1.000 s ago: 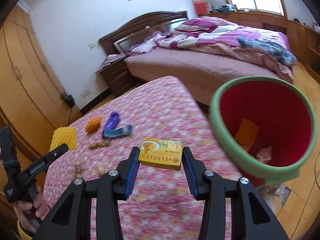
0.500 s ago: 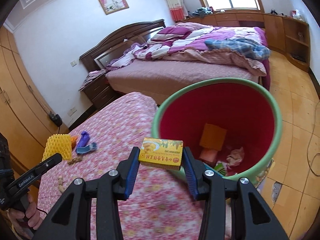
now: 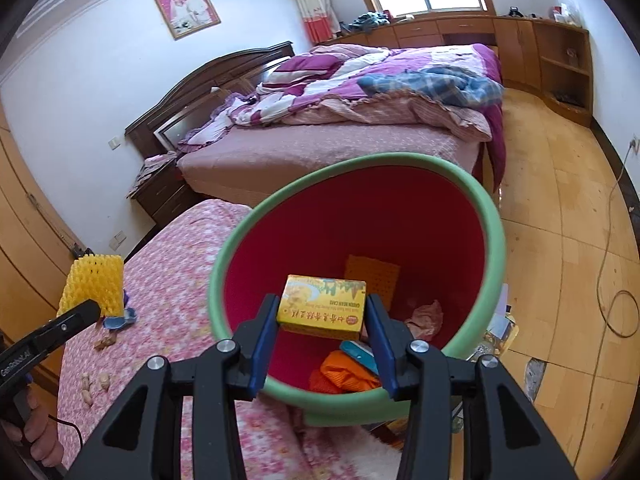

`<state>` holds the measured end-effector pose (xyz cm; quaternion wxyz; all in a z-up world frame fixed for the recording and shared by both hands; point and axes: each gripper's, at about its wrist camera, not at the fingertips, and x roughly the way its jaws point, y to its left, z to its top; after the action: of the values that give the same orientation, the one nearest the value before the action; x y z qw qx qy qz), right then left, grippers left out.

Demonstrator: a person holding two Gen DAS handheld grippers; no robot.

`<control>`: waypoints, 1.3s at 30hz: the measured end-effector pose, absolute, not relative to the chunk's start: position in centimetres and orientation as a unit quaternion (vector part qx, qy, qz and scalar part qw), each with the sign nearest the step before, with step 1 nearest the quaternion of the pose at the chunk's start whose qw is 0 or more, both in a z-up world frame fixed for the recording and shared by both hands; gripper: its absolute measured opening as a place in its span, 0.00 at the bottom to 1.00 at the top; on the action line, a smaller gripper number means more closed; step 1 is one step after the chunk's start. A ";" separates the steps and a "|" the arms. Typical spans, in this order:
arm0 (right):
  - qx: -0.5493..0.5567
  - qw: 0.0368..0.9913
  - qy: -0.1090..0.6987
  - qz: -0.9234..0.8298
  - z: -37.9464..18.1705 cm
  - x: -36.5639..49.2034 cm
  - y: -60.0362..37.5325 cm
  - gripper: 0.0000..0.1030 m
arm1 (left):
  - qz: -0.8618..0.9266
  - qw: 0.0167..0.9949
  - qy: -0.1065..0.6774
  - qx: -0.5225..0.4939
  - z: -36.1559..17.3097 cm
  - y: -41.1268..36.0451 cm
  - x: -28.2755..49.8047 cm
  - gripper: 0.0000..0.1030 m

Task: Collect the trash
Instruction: 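Carry the mesh pad and yellow box over the red bucket and open both tools, then move both open tools back over the bed items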

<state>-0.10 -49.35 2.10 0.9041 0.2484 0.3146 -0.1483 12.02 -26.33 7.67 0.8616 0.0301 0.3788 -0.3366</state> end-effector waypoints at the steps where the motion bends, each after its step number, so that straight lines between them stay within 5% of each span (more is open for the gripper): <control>1: 0.250 0.904 0.312 -0.151 2.0 -0.2 -49.7 0.46 | -0.340 0.860 0.378 0.033 7.6 -26.8 12.0 0.19; 8: 0.258 0.904 0.302 -0.160 1.7 -0.7 -51.2 0.60 | -0.358 0.851 0.381 0.055 6.9 -29.7 11.6 0.19; 24: 0.286 0.902 0.269 -0.181 2.2 -3.1 -52.1 0.61 | -0.400 0.818 0.402 0.098 4.9 -35.8 11.5 0.19; 31: 0.291 0.898 0.274 -0.182 1.8 -3.3 -52.4 0.61 | -0.407 0.815 0.398 0.110 4.5 -37.0 10.9 0.42; 39: 0.286 0.899 0.279 -0.178 1.9 -3.3 -51.8 0.62 | -0.393 0.821 0.400 0.111 4.3 -36.5 11.2 0.44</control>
<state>-3.25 -51.76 1.86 0.8992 0.2859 0.2791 -0.1784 11.15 -36.49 4.35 0.8207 0.1114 0.3998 -0.3927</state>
